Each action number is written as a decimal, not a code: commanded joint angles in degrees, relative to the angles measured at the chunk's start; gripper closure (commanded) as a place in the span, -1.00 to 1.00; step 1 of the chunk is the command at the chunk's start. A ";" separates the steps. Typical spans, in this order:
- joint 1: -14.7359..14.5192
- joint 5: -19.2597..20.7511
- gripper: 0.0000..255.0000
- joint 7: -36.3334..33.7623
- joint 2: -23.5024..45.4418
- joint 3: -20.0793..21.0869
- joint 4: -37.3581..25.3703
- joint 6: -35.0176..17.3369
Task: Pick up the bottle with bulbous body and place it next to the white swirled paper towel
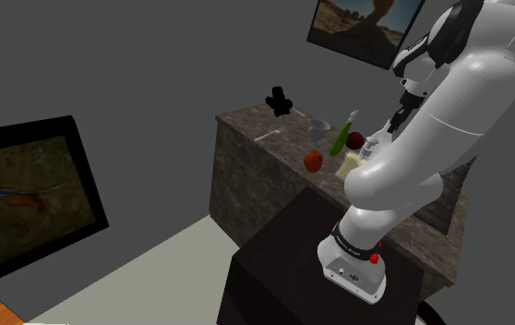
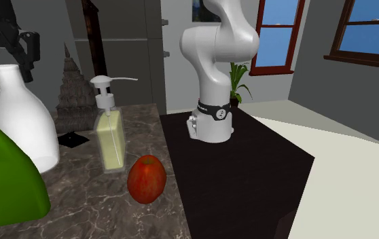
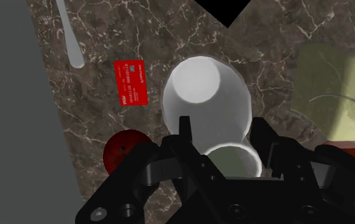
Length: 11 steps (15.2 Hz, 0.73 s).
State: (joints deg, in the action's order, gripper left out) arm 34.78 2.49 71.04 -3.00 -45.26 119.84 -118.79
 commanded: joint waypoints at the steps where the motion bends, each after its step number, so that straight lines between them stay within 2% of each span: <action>1: 0.00 -0.02 1.00 0.02 0.01 -0.01 -0.01 -0.03; 2: 0.00 -0.02 1.00 0.02 0.01 -0.01 -0.01 -0.03; 3: 0.00 -0.02 -1.00 0.02 0.01 -0.01 -0.01 -0.03; 8: 0.00 -0.02 -1.00 0.02 0.01 -0.01 -0.01 -0.03; 11: -0.18 1.66 -1.00 -1.26 -2.35 0.59 -3.99 5.69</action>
State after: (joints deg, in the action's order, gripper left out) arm 34.63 3.87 69.93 -4.93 -44.76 117.41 -115.05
